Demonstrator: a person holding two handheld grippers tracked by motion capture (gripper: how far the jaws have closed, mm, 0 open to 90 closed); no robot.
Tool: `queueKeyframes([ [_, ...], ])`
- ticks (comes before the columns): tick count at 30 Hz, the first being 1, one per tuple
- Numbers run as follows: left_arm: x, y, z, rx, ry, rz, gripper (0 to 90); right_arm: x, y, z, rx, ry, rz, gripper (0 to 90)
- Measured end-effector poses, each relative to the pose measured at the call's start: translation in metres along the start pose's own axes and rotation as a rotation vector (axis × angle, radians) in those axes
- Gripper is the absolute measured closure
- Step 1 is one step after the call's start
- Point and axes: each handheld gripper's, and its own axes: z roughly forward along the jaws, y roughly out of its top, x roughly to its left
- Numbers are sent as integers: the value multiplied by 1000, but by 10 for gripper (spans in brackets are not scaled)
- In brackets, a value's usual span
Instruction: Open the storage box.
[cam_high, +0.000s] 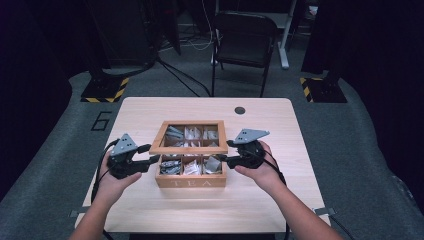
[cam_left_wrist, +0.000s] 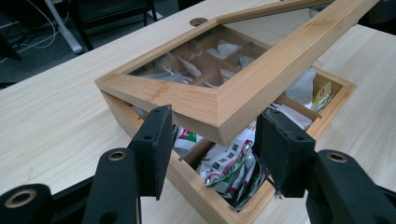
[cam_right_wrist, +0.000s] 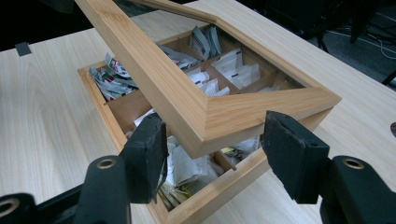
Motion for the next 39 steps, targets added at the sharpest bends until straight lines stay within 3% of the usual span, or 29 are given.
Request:
queueKeyframes([
  [11,5,14,-2,3,0,29,473,-5,13,-3,3,3,-15,410],
  [20,11,21,-2,-23,-8,14,473,-10,21,-5,3,11,-3,418],
  [31,20,39,-3,-30,-12,39,487,-23,37,-11,-11,30,17,466],
  [39,25,45,-2,-31,-6,34,506,-26,42,-11,-25,24,20,460],
])
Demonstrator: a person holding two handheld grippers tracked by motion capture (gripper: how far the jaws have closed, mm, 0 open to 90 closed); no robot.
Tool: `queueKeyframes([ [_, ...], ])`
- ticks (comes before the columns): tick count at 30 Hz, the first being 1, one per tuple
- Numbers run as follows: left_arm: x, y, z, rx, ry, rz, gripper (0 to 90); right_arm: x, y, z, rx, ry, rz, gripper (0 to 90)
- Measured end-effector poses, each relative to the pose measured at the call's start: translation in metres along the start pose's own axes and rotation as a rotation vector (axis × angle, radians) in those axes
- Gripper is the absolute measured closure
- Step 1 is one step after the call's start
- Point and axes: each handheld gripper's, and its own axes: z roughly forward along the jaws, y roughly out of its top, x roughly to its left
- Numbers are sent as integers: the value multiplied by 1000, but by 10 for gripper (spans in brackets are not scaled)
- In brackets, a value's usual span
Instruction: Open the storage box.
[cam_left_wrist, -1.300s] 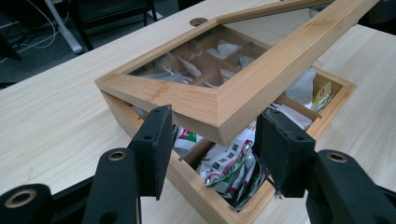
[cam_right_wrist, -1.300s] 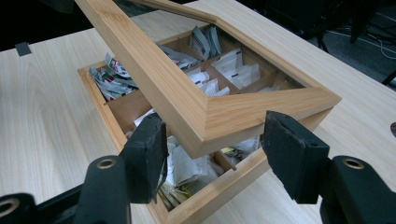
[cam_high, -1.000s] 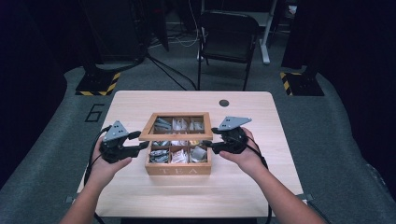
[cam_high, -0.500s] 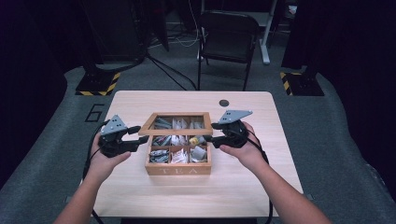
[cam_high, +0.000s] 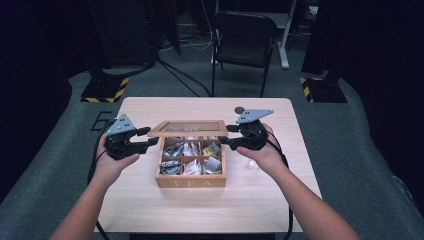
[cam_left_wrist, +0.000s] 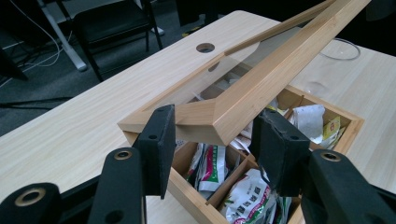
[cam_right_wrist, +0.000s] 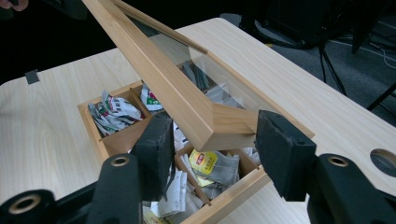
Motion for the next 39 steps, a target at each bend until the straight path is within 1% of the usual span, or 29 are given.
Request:
queueKeyframes([
  [3,2,2,1,-12,7,-4,513,-1,1,2,2,-10,-20,440],
  [4,4,2,1,-14,4,-10,521,-2,2,4,7,-25,-18,434],
  [5,5,2,1,-16,0,-18,521,-2,2,4,7,-25,-18,434],
  [6,6,3,1,-17,0,-22,524,-4,2,6,5,-30,-31,435],
  [7,7,3,1,-14,-4,-23,526,-5,2,7,15,-37,-17,438],
  [9,7,4,2,-17,2,-25,528,-8,2,10,16,-46,-31,457],
  [10,8,5,2,-18,4,-24,531,-9,3,13,21,-56,-28,478],
  [11,8,6,2,-17,3,-26,531,-9,3,13,21,-56,-28,478],
  [13,10,8,2,-15,0,-24,534,-11,5,15,7,-74,-27,505],
  [14,11,8,3,-20,4,-27,534,-12,6,16,3,-76,-38,507],
  [15,12,9,3,-19,-3,-29,534,-12,7,16,2,-77,-24,512],
  [17,15,12,3,-22,-5,-32,534,-13,8,16,-8,-81,-23,515],
  [20,17,13,5,-37,-2,-38,533,-17,10,16,-18,-75,-21,518],
  [21,18,13,6,-41,-4,-38,530,-18,11,16,-24,-72,-2,516],
  [22,18,13,7,-46,0,-35,528,-20,11,16,-24,-68,-5,515],
  [23,19,13,7,-42,0,-27,522,-20,12,16,-23,-67,5,515],
  [25,20,13,9,-47,17,-25,519,-20,13,16,-18,-64,7,515],
  [27,22,14,11,-47,11,-36,506,-21,14,16,-20,-66,6,517],
  [29,24,14,13,-43,20,-38,491,-23,16,16,-18,-63,6,518],
  [31,27,13,16,-43,22,-61,483,-23,17,16,-13,-61,13,519],
  [32,27,13,16,-43,22,-61,483,-23,17,16,-13,-61,13,519],
  [34,29,12,18,-49,16,-84,491,-24,19,17,-13,-61,14,519],
  [35,29,12,18,-49,16,-84,502,-24,19,17,-13,-61,14,519],
  [36,30,12,18,-57,13,-94,514,-26,20,17,-18,-61,9,519],
  [37,31,12,19,-62,8,-103,526,-27,20,17,-21,-59,12,519],
  [38,32,12,20,-73,4,-106,537,-27,20,17,-23,-58,18,518],
  [39,32,12,20,-73,4,-106,545,-28,20,17,-31,-56,20,518],
])
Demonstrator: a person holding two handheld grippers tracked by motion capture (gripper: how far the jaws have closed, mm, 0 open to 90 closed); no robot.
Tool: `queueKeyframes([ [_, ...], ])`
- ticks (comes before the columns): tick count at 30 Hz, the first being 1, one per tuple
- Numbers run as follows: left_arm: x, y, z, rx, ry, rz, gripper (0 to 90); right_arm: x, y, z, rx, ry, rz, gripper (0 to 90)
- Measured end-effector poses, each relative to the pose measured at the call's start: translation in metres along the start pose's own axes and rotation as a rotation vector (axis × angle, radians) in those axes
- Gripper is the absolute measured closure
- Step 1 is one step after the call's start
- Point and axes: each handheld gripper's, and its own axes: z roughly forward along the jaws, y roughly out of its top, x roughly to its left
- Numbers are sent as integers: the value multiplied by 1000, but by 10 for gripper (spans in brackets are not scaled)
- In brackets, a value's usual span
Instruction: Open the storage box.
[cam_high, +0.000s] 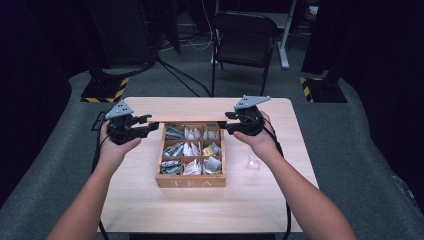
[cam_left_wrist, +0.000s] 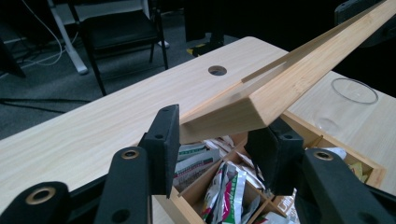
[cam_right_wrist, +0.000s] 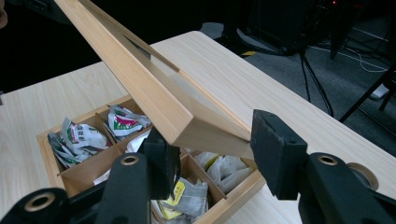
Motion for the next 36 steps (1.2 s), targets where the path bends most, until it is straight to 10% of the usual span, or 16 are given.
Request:
queueKeyframes([
  [36,10,16,13,-6,43,9,579,-17,6,23,-7,-44,5,551],
])
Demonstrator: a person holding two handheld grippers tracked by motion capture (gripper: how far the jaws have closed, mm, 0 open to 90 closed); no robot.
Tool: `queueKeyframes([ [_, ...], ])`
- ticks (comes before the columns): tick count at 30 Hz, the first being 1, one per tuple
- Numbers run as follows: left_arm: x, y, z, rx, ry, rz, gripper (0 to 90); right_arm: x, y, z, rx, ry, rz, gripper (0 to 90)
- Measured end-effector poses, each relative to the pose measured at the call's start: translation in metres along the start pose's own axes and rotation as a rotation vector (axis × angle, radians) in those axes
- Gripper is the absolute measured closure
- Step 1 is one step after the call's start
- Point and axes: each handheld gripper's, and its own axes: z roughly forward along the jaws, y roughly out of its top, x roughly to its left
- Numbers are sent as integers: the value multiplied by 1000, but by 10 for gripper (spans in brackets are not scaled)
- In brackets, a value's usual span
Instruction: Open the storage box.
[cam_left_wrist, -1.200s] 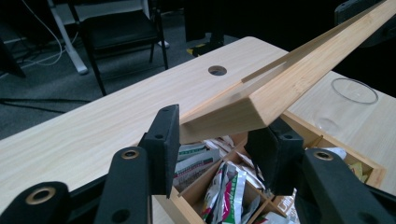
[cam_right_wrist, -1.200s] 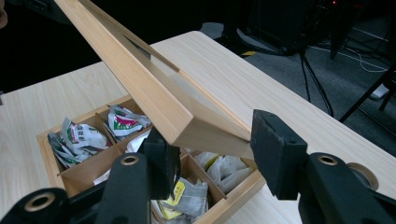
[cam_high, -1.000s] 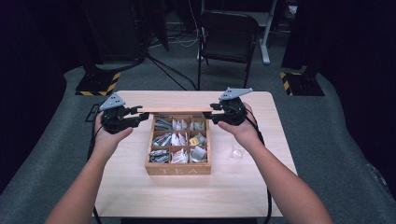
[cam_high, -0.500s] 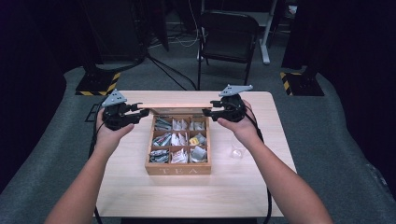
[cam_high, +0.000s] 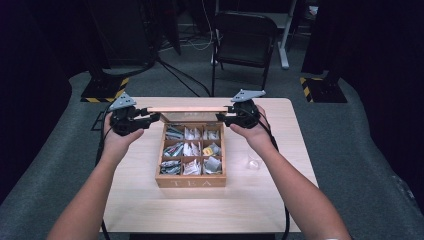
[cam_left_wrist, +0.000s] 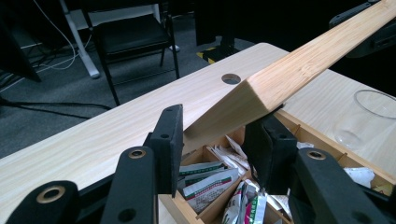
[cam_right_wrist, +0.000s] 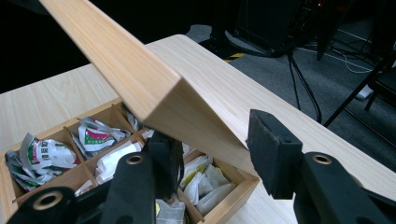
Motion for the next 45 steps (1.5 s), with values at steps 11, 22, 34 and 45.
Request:
queueKeyframes([
  [11,4,5,4,-5,4,-6,582,-5,3,4,-22,3,24,563],
  [22,9,3,13,-2,13,-14,577,-11,9,6,-3,16,37,570],
  [34,17,0,27,7,30,-19,600,-16,11,9,-19,15,50,572],
  [45,17,-1,31,13,42,-24,603,-21,8,13,-17,34,99,557],
])
